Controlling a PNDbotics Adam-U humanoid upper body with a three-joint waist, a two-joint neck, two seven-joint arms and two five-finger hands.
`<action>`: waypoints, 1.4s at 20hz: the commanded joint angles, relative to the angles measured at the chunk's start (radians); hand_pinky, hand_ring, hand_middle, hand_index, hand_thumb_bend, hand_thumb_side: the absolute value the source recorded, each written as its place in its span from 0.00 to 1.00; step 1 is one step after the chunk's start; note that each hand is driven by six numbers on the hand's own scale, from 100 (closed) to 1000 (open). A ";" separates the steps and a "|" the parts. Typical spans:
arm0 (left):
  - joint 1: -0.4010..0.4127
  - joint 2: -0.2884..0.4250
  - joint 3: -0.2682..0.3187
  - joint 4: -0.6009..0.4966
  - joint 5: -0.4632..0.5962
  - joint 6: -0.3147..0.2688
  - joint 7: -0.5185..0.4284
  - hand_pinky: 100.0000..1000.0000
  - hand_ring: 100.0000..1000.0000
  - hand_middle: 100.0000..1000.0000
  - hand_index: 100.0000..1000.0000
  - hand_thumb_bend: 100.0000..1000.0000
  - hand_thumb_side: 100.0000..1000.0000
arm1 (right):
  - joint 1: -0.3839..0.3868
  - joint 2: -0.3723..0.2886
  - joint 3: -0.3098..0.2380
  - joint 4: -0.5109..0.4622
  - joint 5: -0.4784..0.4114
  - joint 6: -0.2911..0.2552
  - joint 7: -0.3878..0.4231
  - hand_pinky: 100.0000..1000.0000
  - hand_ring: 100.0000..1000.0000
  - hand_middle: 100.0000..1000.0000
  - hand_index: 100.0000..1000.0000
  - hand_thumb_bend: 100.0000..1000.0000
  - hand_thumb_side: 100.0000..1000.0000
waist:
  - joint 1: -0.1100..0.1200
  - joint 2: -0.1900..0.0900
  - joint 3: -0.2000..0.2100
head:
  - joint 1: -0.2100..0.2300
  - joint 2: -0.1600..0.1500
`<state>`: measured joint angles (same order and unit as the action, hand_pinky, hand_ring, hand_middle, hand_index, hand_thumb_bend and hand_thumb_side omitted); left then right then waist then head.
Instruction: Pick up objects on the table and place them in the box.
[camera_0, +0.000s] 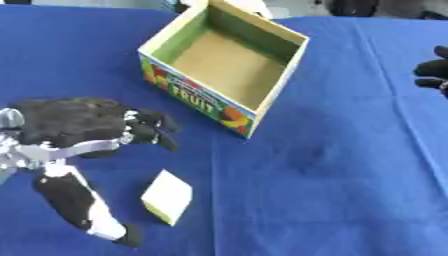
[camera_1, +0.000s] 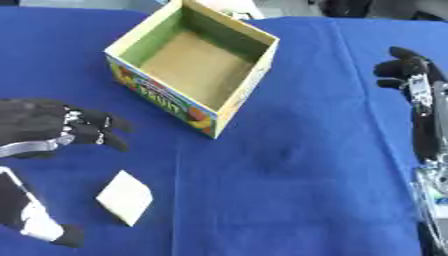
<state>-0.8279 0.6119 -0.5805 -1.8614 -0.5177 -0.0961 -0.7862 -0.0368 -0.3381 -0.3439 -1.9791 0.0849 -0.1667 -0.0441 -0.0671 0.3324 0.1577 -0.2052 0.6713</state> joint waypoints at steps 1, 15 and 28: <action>-0.022 -0.015 -0.005 0.048 -0.035 -0.015 0.020 0.73 0.80 0.94 0.88 0.67 0.54 | -0.008 -0.010 -0.001 -0.021 -0.004 -0.002 0.006 0.68 0.70 0.60 0.83 0.00 1.00 | 0.003 -0.020 -0.003 | 0.003 -0.009; -0.018 -0.075 -0.040 0.242 -0.028 -0.071 0.007 0.71 0.80 0.98 0.85 0.50 0.39 | -0.015 -0.001 -0.002 -0.021 -0.008 -0.002 0.008 0.68 0.70 0.60 0.83 0.00 1.00 | -0.006 -0.007 -0.013 | 0.010 -0.018; -0.018 -0.068 -0.048 0.177 0.036 -0.127 0.017 0.71 0.79 0.99 0.83 0.44 0.33 | -0.019 0.004 -0.002 -0.021 -0.005 0.007 0.011 0.68 0.70 0.60 0.83 0.00 1.00 | -0.003 -0.003 -0.015 | 0.008 -0.020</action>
<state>-0.8317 0.5290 -0.6317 -1.6622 -0.4923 -0.2155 -0.7691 -0.0524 -0.3209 -0.3389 -1.9791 0.0808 -0.1610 -0.0341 -0.0747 0.3456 0.1440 -0.1965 0.6639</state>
